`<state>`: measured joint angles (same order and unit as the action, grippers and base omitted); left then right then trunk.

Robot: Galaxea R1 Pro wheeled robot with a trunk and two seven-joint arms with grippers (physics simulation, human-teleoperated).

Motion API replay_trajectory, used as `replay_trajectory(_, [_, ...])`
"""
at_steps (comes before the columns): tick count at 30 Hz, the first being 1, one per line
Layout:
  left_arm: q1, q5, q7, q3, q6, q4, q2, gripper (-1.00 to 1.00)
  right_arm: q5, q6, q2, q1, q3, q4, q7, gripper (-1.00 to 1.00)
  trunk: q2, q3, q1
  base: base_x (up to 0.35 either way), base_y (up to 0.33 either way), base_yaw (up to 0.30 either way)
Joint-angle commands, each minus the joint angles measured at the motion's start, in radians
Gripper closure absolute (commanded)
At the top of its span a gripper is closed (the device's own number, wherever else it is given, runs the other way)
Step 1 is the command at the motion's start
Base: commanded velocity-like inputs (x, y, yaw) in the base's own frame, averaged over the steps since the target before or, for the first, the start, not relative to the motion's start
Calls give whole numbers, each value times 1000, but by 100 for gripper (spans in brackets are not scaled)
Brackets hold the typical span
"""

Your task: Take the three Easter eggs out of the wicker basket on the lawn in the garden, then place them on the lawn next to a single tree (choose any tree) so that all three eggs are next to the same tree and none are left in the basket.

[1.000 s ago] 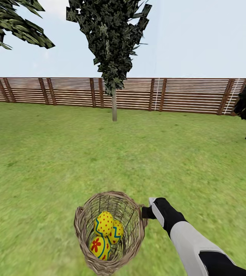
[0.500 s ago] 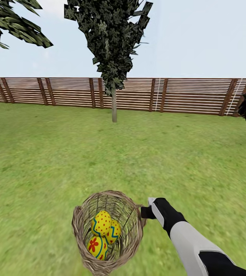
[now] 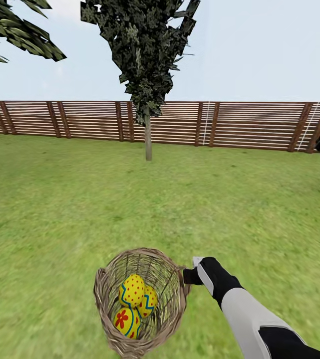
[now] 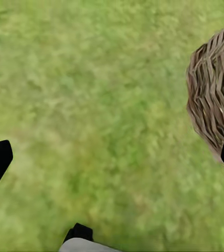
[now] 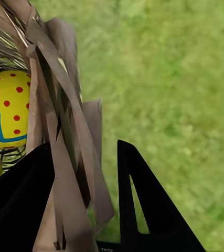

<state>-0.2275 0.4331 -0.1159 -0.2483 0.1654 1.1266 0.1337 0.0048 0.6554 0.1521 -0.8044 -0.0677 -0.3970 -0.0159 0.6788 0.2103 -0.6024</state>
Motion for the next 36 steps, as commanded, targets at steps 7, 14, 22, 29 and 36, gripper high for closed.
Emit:
replay_trajectory(7, [-1,10,-4,-2,8,1,-1,-100,-12,4,1,-1,-9,-2,-1,100,1,1,-1,339,0,56])
replay_trajectory(14, [-1,10,-4,-2,8,1,-2,-100,-12,4,1,-1,-9,-2,0,100,1,1,-1,339,0,12])
replay_trajectory(22, [0,9,-4,-2,8,1,-3,-100,-12,4,1,0,-9,-2,-1,100,1,1,-1,339,0,0])
replay_trajectory(29, [0,9,-4,-2,8,-3,-3,-100,-12,4,1,-1,-9,-1,-1,100,1,1,-1,339,0,0])
replay_trajectory(36, [0,9,-4,-1,8,-16,-2,-100,-12,3,2,0,-8,-1,-1,100,1,1,-1,339,0,0])
